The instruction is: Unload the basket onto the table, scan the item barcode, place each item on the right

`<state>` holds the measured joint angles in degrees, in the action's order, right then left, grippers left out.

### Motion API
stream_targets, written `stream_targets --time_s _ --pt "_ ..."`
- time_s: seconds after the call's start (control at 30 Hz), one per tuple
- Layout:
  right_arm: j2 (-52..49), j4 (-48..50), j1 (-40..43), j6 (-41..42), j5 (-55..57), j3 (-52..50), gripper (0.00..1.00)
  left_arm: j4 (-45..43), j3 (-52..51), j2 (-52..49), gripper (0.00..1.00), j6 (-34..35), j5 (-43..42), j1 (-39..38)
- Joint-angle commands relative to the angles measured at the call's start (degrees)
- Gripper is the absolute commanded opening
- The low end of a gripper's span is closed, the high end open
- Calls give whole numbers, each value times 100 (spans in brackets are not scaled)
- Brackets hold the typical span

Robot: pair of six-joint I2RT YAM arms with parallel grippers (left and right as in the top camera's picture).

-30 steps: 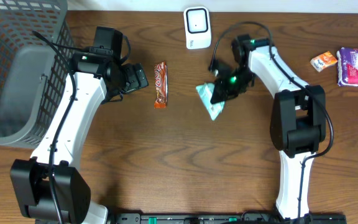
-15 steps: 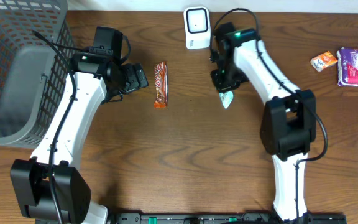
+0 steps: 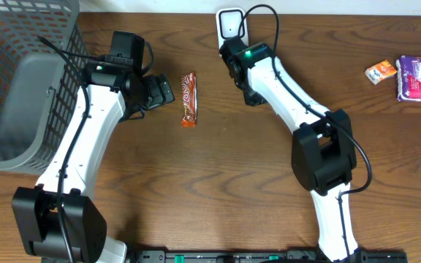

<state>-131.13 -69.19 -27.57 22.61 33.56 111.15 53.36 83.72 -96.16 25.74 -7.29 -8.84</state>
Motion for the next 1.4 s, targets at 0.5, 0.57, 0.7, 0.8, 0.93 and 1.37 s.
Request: stream_targets --time_s 0.5,0.57,0.7,0.8,0.93,1.37 --pt "26 737 -396 350 -686 -728 49 13 50 -2 98 7 72 4" --pt "26 769 -402 348 -1082 -649 50 15 50 -2 98 9 72 4" --pt "31 640 -352 304 -1637 -332 52 15 50 -2 98 7 72 4" --pt "33 289 -219 299 -1897 101 52 13 50 -2 98 7 72 4" --pt "33 -271 72 9 -2277 780 55 15 50 -2 98 7 72 4" --pt "31 -831 1648 -2214 -5508 1272 99 13 50 -2 98 7 72 4"
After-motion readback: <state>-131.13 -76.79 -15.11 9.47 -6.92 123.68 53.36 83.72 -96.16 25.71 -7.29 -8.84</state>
